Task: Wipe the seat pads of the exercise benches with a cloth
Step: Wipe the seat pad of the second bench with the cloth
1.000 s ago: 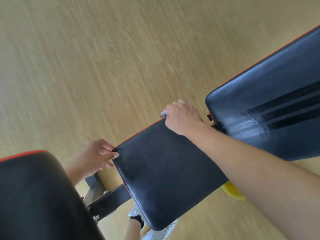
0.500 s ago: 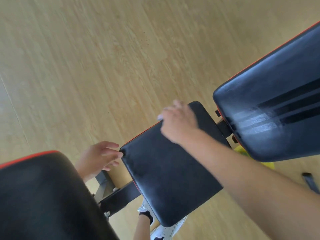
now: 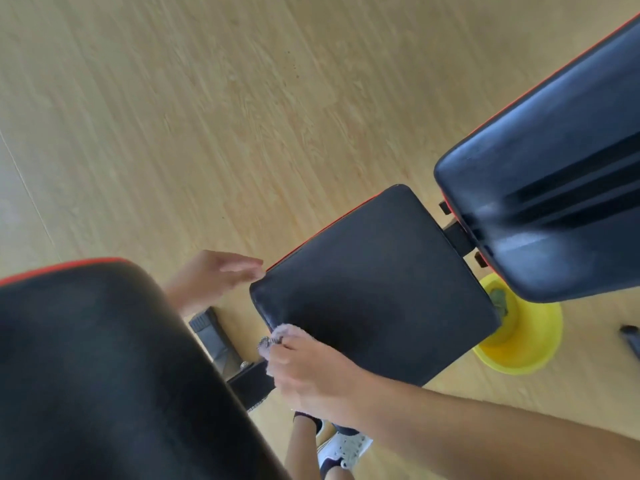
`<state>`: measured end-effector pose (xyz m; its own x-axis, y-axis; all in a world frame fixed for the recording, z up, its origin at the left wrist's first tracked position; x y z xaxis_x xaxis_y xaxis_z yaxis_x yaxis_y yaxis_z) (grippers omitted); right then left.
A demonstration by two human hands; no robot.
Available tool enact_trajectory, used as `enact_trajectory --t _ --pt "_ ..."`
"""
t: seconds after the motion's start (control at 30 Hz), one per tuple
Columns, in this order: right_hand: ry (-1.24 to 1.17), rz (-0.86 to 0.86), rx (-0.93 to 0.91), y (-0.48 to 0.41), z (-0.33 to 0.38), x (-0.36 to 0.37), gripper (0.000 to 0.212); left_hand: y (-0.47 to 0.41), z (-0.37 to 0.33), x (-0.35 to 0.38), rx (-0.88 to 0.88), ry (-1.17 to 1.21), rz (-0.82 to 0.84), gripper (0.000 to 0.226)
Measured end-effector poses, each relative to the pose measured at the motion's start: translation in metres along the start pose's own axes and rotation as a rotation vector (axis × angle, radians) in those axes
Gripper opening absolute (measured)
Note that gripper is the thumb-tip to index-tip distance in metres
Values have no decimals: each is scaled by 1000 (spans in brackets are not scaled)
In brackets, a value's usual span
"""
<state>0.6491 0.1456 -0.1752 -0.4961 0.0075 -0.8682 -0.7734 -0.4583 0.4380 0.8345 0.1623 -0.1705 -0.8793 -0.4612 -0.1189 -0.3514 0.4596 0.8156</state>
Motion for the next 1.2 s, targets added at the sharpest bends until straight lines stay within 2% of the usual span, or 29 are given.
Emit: enact_trajectory --t 0.03,0.07,0.1,0.13,0.17,0.23,0.27,0.3,0.33,0.37,0.4,0.43,0.47,0.53,0.6,0.63,0.73,0.83,0.87,0.93,1.03,1.1,1.13,1.2 --pt "-54 13 -38 12 7 0 16 -1 -1 6 -15 -27 22 28" --pt "-39 59 -48 9 9 0 11 -3 -1 11 -17 -48 29 27" --pt "28 -9 -11 -1 5 -12 18 -6 -2 13 -6 -61 22 27" --pt "22 -50 111 -14 -7 -31 18 -9 -2 14 3 -73 8 27" --pt "-21 -155 188 -28 -17 -49 16 -11 -2 14 8 -71 -9 25" --pt "-118 -196 235 -35 -17 -60 19 -12 2 10 1 -34 -50 24" --pt "-150 -218 182 -28 -8 -49 21 -13 5 10 -1 -8 -57 22" --pt "-284 -243 177 -15 -2 -35 22 -13 8 10 4 19 -55 21" --pt "-385 -329 227 6 7 -26 23 -13 9 12 11 38 -47 21" --pt "-370 -365 279 27 14 -13 22 -14 10 14 24 63 -42 22" --pt "-288 -254 257 53 27 2 21 -14 12 15 37 81 -41 23" --pt "-177 -191 314 83 28 11 20 -15 13 16 48 91 -46 23" --pt "-108 -191 426 112 20 16 20 -15 14 16 55 103 -56 22" --pt "-168 -348 673 164 -15 18 28 -13 18 15 54 142 -84 22" --pt "-285 -505 1094 215 -68 18 38 -13 23 15 52 181 -110 22" --pt "-337 -561 1345 239 -91 24 36 -12 25 17 54 189 -116 21" --pt "-699 -830 1958 286 -111 44 22 -10 26 18 60 222 -130 21" --pt "-1036 -957 2261 282 -77 74 14 -11 31 18 30 224 -104 24" --pt "-1185 -977 2314 270 -59 82 11 -12 31 17 28 220 -100 25" --pt "-1481 -887 2359 243 -11 96 19 -13 31 17 25 204 -101 26" --pt "-1813 -878 2218 220 26 91 24 -13 32 18 25 203 -94 26" --pt "-1825 -875 2150 233 1 90 27 -15 33 17 24 204 -92 28" --pt "-1768 -931 2176 247 -18 93 27 -16 34 17 16 203 -84 31" --pt "-1700 -1152 2240 273 -55 100 21 -19 36 16 8 209 -80 34"
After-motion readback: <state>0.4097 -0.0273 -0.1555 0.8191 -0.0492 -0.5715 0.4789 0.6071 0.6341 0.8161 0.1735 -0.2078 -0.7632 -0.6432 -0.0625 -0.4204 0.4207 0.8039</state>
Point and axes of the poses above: each hand's wrist, its own y-axis away from the middle knuckle, its own x-axis out of the palm, z = x × y, the point moved 7 cm from there along -y, towards the middle knuckle, and after that the axes turned 13 degrees about y, right-handed, at the moved point
